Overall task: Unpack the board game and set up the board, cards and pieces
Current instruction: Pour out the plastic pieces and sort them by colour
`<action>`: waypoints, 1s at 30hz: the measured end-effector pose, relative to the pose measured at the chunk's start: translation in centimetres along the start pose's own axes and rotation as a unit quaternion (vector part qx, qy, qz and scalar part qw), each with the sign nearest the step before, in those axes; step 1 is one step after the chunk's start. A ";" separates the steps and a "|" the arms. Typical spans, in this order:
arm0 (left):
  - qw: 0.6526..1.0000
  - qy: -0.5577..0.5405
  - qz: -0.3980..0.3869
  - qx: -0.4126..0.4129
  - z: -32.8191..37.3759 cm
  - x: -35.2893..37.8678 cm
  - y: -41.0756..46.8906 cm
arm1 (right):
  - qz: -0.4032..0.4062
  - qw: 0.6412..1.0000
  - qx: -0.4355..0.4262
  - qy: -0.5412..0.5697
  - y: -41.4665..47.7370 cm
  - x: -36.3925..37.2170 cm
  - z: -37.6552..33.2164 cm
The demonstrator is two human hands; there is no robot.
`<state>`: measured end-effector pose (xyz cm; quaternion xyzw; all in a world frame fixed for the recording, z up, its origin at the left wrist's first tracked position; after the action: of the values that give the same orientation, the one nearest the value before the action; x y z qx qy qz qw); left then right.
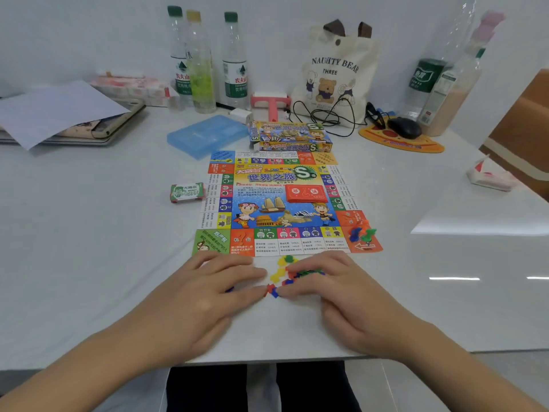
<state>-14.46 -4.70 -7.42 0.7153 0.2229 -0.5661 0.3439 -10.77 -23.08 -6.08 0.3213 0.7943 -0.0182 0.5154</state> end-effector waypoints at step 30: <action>0.995 -0.071 -0.003 -0.070 -1.1 -0.8 0.4 | 0.042 0.998 -0.027 -0.030 0.4 -1.1 0.2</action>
<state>-13.66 -4.16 -6.42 0.6464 0.2392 -0.5996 0.4067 -10.11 -23.34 -5.16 0.3395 0.7642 0.0155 0.5481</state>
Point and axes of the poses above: each hand's wrist, its own y-axis towards the middle knuckle, its own x-axis out of the palm, z = x × y, the point moved 6 cm from there along y, towards the middle knuckle, and after that the axes turned 7 degrees about y, right-handed, at the moved point
